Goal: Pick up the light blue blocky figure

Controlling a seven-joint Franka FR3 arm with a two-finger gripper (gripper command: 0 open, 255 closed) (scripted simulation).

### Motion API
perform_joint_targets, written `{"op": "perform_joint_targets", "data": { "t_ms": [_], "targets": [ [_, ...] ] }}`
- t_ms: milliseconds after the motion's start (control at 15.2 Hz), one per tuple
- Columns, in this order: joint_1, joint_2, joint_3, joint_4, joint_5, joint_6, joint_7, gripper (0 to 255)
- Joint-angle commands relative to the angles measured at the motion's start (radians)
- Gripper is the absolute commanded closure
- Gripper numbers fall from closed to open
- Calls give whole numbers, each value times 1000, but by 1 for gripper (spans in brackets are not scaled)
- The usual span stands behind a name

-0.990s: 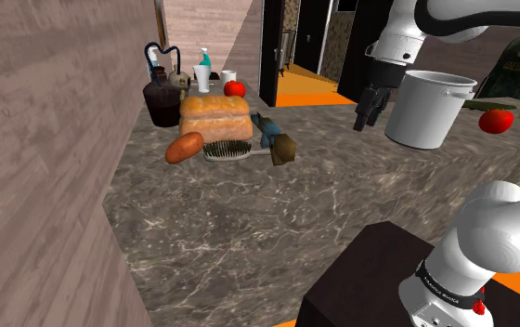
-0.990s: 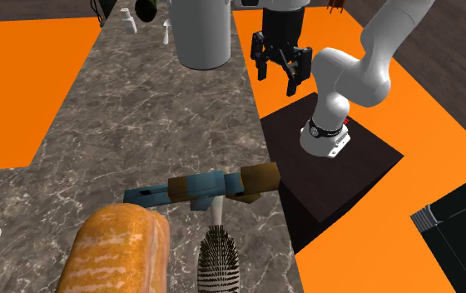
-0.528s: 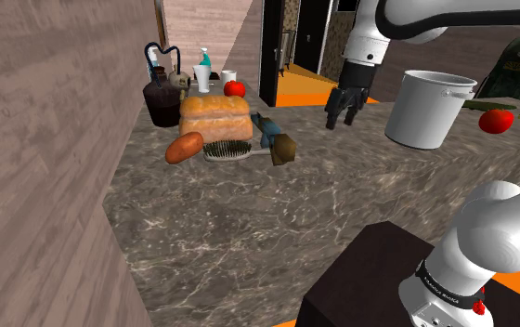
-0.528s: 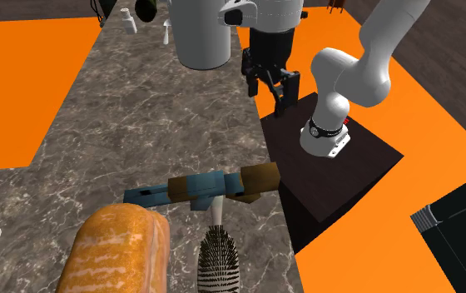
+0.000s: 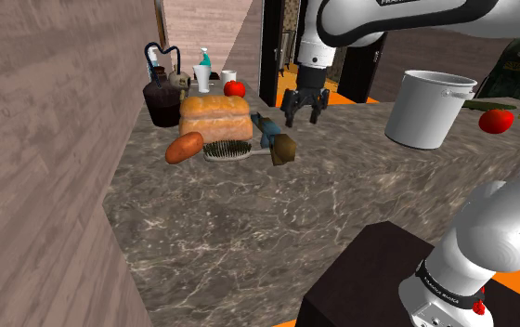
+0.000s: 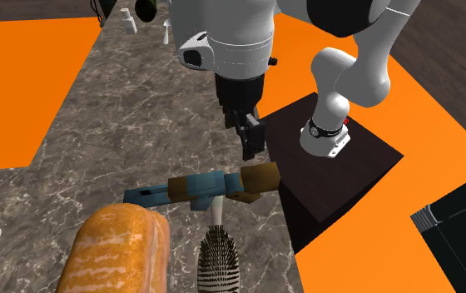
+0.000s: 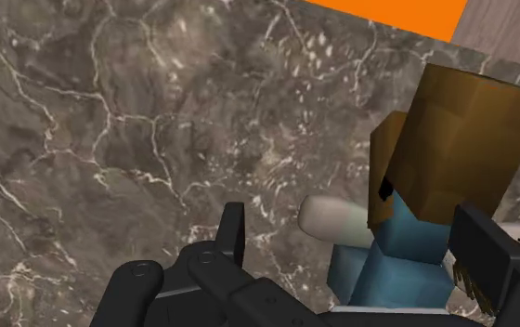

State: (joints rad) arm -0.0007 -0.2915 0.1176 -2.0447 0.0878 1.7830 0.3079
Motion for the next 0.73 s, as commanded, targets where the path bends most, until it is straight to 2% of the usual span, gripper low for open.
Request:
{"op": "perform_joint_targets", "data": {
  "t_ms": [0,396,660],
  "targets": [
    [-4,88,20,74,-17,8,65,0],
    [2,350,53,335,-86,-14,244,0],
    [4,350,51,282,-86,40,243,0]
  ]
}}
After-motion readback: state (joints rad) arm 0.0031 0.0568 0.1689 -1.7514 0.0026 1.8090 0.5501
